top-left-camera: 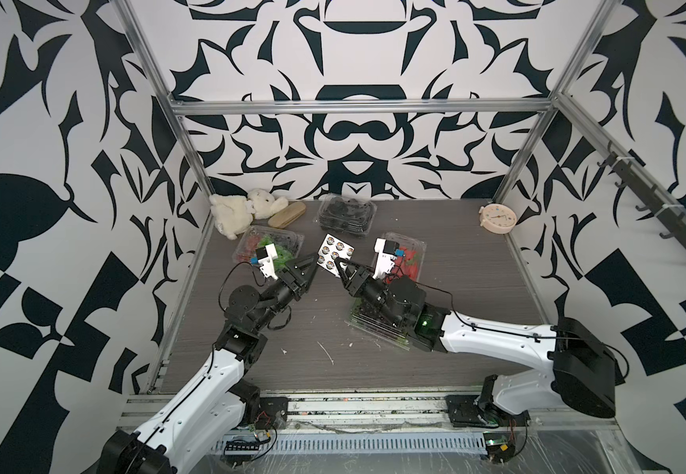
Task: Label fruit boxes
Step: Pick up the label sticker from the center of the board.
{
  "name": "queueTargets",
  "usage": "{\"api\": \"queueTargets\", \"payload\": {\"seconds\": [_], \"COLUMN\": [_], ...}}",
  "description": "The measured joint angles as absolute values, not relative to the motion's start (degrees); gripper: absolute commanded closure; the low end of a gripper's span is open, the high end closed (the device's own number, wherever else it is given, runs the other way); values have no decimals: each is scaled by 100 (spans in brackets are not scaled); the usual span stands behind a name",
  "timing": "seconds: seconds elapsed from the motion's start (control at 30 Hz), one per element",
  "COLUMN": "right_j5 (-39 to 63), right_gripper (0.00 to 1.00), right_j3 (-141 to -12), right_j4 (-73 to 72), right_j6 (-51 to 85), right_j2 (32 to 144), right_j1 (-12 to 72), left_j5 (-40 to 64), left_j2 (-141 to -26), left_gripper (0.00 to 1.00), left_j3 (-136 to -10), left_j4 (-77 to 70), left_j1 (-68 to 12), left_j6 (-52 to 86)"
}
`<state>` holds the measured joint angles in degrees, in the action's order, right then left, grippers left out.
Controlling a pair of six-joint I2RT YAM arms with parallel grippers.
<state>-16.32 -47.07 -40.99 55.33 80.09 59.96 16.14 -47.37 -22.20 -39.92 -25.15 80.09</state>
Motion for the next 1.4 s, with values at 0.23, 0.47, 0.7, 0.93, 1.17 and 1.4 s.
{"api": "queueTargets", "payload": {"seconds": [0.23, 0.47, 0.7, 0.93, 1.17, 1.4], "right_j5": [-1535, -1492, -1472, -1511, -1409, -497], "right_gripper": [64, 64, 49, 27, 18, 18], "right_j3": [-4707, -4672, -4584, -4189, -4399, -5205], "right_j4": [-4206, -4276, -4248, -3028, -1505, -432], "right_j6": [5553, 5618, 5653, 5258, 4086, 3039], "right_j2": [8095, 8117, 8073, 6858, 5360, 5258], "right_j1": [5996, 5996, 5948, 5588, 4910, 4112], "left_j5": [1511, 1428, 1367, 1441, 2139, 3098], "left_j2": [-5065, -5113, -5107, -5111, -5782, -6886], "left_gripper": [60, 87, 100, 100, 100, 100], "left_j3": [-2211, -2211, -2276, -2991, -3953, -4807], "left_j4": [-4438, -4663, -4462, -3435, -2842, -2764], "left_j1": [-2657, -2665, -2665, -2591, -2333, -2287], "left_j6": [8095, 8123, 7994, 7400, 6788, 6532]}}
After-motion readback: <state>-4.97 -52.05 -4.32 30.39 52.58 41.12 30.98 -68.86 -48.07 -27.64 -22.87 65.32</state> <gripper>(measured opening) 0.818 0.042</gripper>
